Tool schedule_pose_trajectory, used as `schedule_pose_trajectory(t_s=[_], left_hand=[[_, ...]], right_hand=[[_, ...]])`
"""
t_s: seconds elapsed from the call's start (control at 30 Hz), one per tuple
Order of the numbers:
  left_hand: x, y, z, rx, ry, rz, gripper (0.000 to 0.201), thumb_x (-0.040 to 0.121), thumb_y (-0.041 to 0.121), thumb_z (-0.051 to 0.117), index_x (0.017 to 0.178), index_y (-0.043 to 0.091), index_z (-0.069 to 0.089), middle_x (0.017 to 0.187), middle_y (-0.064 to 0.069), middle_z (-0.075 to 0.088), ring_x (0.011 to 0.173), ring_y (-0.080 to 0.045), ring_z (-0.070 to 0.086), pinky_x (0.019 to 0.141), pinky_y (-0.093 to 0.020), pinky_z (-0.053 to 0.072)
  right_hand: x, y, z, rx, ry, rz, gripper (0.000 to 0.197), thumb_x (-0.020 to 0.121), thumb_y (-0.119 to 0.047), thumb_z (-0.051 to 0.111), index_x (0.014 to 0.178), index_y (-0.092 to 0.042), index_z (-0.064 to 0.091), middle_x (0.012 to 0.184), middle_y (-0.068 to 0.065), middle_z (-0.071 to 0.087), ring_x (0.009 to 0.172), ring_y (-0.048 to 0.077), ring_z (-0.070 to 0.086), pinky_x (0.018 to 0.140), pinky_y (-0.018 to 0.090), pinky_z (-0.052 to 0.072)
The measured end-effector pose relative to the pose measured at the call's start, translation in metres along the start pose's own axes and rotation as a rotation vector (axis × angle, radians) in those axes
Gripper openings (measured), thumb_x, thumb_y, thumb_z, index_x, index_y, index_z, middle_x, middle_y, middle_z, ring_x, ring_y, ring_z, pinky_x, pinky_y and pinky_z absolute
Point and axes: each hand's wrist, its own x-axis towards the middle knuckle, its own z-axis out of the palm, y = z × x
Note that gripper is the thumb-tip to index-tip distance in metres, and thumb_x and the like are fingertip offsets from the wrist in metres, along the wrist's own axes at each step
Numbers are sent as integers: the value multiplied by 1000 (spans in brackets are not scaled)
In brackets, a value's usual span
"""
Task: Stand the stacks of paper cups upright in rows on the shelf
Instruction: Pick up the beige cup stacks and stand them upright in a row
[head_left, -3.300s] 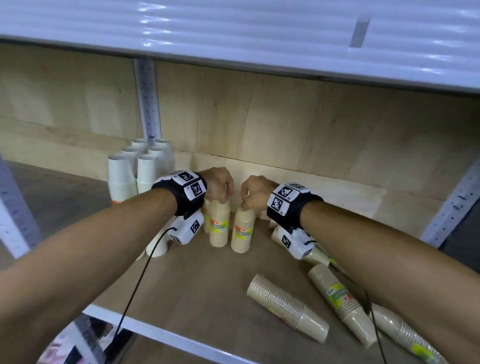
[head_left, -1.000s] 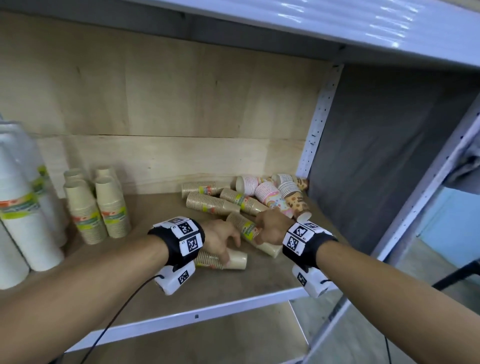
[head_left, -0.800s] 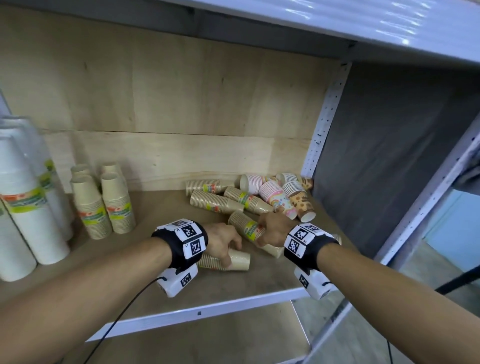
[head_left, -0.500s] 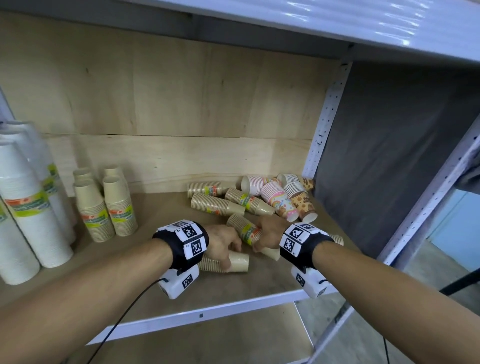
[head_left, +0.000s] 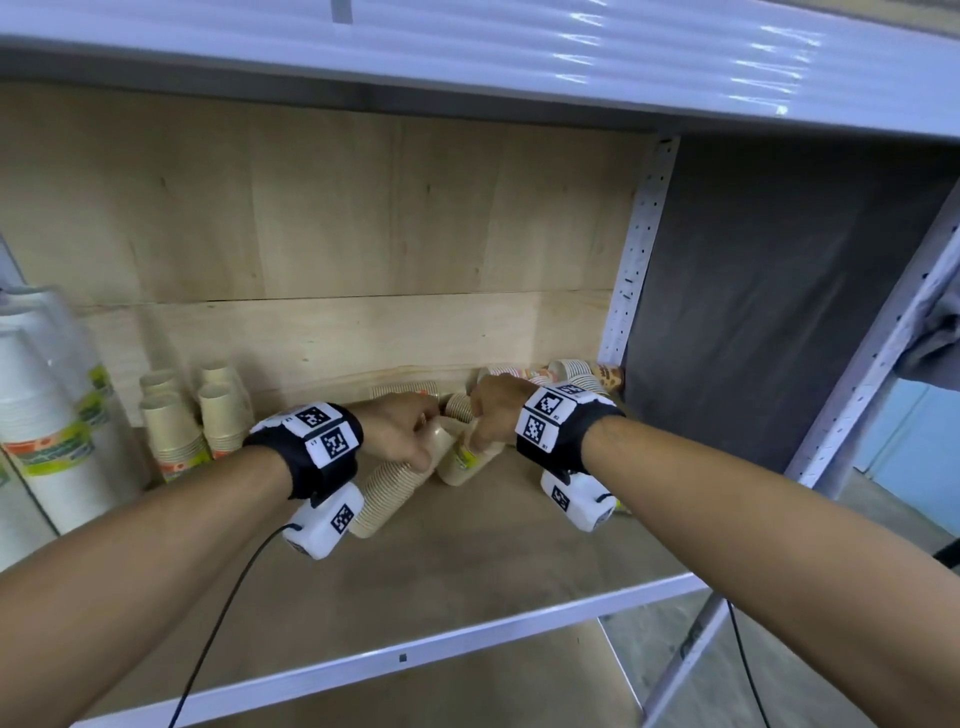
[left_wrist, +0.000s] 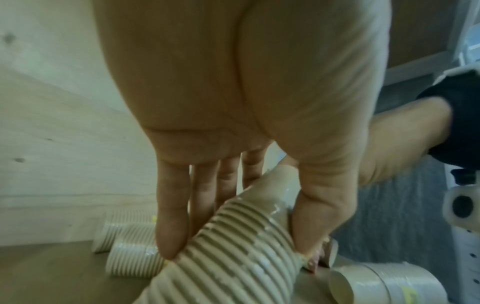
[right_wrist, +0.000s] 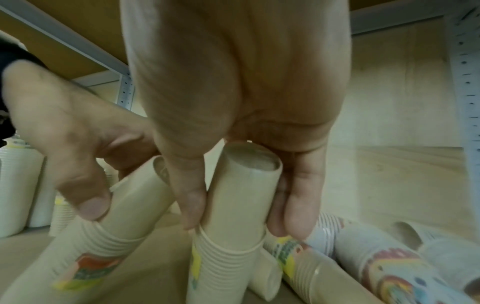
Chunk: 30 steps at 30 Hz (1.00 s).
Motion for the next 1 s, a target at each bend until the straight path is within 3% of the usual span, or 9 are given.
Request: schedule_pose_trajectory(t_s=[0.1, 0.2, 0.3, 0.5, 0.57, 0.63, 0.73, 0.8, 1.0], left_hand=[[-1, -12, -11, -59, 103, -27, 52, 70, 21, 78, 115, 25, 52, 103, 3, 60, 94, -16, 60, 80, -35, 54], [-2, -23, -20, -118, 155, -54, 48, 73, 18, 76, 113, 24, 49, 101, 1, 60, 93, -18, 60, 77, -35, 53], [-2, -31, -23, -159, 188, -72, 45, 75, 19, 75, 111, 23, 48, 101, -2, 61, 90, -19, 62, 74, -37, 55], [-1, -43, -21, -236, 247, -114, 46, 74, 17, 75, 111, 23, 47, 100, -3, 61, 91, -20, 62, 73, -36, 54], [0, -44, -20, -245, 249, -123, 47, 73, 18, 75, 111, 24, 47, 99, -1, 60, 88, -18, 61, 68, -31, 53], [1, -44, -19, -249, 249, -129, 48, 73, 18, 75, 111, 24, 47, 99, -1, 60, 87, -18, 61, 68, -31, 53], [3, -45, -19, -254, 252, -133, 51, 73, 18, 75, 116, 24, 47, 104, -3, 60, 93, -21, 61, 76, -35, 54], [4, -46, -21, -266, 242, -134, 49, 75, 19, 74, 116, 24, 49, 105, -3, 60, 93, -20, 61, 75, -33, 53], [4, -42, -32, -307, 222, -130, 33, 80, 33, 75, 109, 21, 63, 102, 0, 62, 88, -16, 65, 66, -30, 60]], right_hand=[[8, -18, -12, -19, -12, -35, 44, 79, -24, 77, 117, -4, 65, 114, 12, 65, 92, 24, 62, 66, 26, 45], [17, -32, -19, 3, -31, -42, 45, 81, -18, 75, 121, 1, 64, 120, 18, 65, 106, 29, 65, 74, 29, 51], [25, -44, -20, 10, -25, -56, 45, 78, -16, 75, 118, 1, 66, 113, 18, 67, 90, 24, 65, 60, 24, 41], [27, -64, -19, -33, 18, -102, 36, 86, -10, 66, 121, 0, 66, 123, 15, 66, 99, 20, 67, 45, 19, 25], [32, -67, -15, -42, 20, -127, 33, 88, -8, 63, 119, 1, 66, 116, 14, 68, 93, 19, 67, 45, 19, 25], [34, -69, -13, -31, 20, -163, 24, 86, -9, 64, 107, 2, 67, 92, 10, 66, 78, 20, 60, 44, 19, 28], [34, -72, -16, -10, 44, -148, 15, 81, -19, 69, 89, -16, 56, 72, -1, 48, 77, 21, 52, 59, 26, 40], [34, -73, -18, 22, 63, -128, 22, 81, -26, 72, 88, -21, 51, 66, -7, 38, 80, 20, 48, 70, 30, 41], [33, -69, -27, 78, 64, -69, 42, 83, -29, 71, 63, -26, 34, 66, -6, 35, 84, 21, 46, 74, 30, 39]])
